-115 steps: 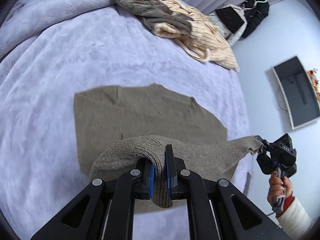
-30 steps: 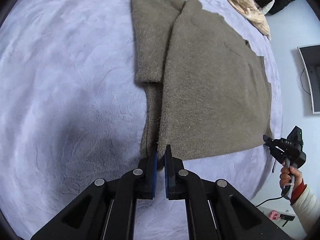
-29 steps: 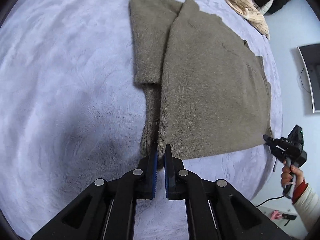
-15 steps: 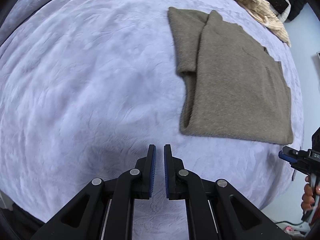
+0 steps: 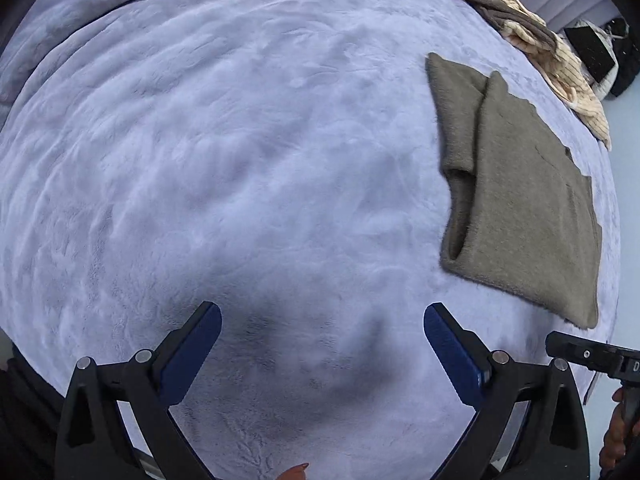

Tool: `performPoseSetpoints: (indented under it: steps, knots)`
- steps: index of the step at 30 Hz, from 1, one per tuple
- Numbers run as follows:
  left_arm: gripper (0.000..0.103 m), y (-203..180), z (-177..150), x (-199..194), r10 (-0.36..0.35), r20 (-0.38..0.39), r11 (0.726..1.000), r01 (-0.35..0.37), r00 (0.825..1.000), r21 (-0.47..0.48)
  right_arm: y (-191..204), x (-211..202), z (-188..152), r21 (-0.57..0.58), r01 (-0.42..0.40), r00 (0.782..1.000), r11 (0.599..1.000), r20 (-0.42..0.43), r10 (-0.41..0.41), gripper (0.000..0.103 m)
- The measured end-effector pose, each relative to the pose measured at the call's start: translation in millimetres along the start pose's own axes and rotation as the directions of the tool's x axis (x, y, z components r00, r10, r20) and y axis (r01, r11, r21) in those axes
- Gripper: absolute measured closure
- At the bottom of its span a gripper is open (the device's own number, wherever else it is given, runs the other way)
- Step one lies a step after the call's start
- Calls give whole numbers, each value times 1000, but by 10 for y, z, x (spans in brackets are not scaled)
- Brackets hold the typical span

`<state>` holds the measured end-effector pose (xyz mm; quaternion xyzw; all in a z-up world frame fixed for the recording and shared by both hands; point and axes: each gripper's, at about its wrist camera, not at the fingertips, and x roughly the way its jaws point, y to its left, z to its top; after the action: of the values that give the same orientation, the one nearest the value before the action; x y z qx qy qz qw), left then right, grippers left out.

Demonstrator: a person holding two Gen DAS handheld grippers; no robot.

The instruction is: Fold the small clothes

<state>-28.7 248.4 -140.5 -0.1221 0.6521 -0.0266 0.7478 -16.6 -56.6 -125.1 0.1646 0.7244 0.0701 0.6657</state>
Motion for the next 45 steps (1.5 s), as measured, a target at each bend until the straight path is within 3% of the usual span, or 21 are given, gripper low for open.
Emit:
performPoseSetpoints:
  steps: [4, 9, 13, 20, 32, 41, 45]
  knots:
    - [2, 136, -12, 179, -16, -74, 999, 14, 997, -32, 269, 71, 21, -75, 49, 998, 996, -26, -51, 57]
    - [2, 149, -33, 144, -37, -51, 999, 37, 998, -13, 436, 130, 10, -121, 85, 995, 989, -42, -91, 57]
    - [2, 96, 0, 104, -48, -42, 999, 49, 998, 10, 448, 155, -1, -94, 71, 997, 993, -36, -75, 57]
    - [2, -217, 281, 163, -36, -56, 996, 40, 998, 74, 289, 153, -43, 16, 14, 1000, 1000, 14, -14, 57]
    - [2, -764, 391, 312, -4, -76, 981, 18, 997, 192, -234, 147, -257, 202, -95, 993, 975, 85, 79, 56]
    - [2, -964, 370, 425, 12, -83, 981, 4, 996, 191, -344, 184, -239, 213, -151, 985, 965, 114, 129, 56]
    - [2, -1012, 372, 469, 14, -77, 982, 1, 997, 190, -350, 165, -193, 205, -228, 968, 952, 158, 197, 56]
